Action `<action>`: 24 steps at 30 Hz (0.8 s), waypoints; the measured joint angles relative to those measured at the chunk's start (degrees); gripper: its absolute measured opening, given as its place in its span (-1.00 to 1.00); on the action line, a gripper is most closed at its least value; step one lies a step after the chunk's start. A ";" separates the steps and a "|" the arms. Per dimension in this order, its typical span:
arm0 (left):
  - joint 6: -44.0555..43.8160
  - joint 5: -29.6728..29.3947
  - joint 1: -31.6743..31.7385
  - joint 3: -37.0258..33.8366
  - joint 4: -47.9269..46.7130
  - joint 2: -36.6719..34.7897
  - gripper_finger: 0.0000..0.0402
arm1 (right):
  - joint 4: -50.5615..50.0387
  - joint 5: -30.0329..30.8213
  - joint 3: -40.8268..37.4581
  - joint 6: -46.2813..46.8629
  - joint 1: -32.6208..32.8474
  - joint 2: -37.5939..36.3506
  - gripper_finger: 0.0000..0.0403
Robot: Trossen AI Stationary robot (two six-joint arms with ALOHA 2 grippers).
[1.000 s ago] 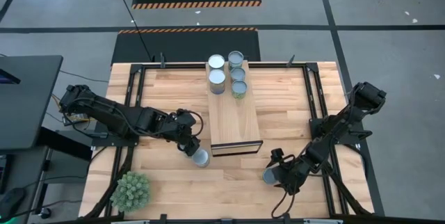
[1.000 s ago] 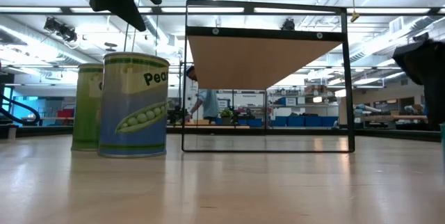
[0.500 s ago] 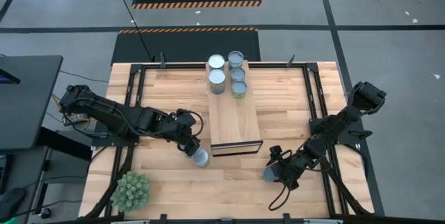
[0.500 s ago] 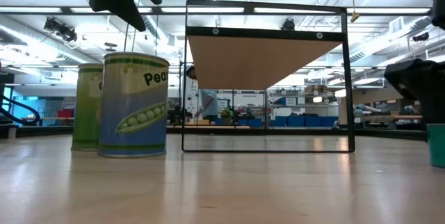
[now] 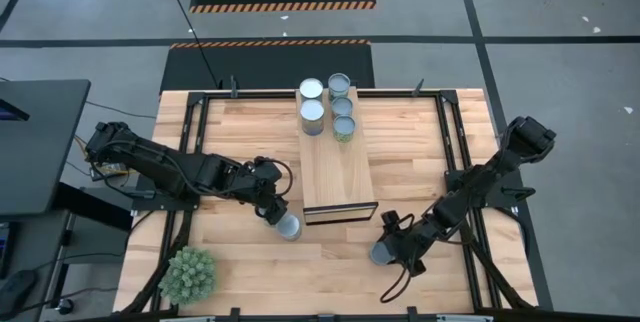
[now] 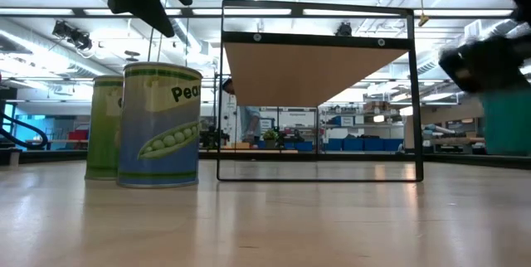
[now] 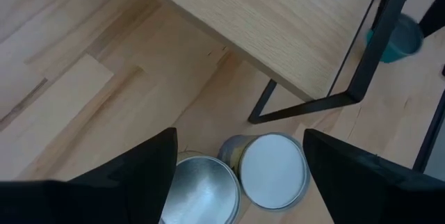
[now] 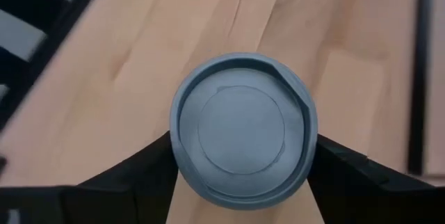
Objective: Pick and place cans onto a shelf
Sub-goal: Put the canned tuna on the shelf
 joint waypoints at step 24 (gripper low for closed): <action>1.80 4.57 1.17 0.00 -1.23 0.00 0.57 | -46.71 6.21 6.90 0.51 -20.25 -29.56 0.39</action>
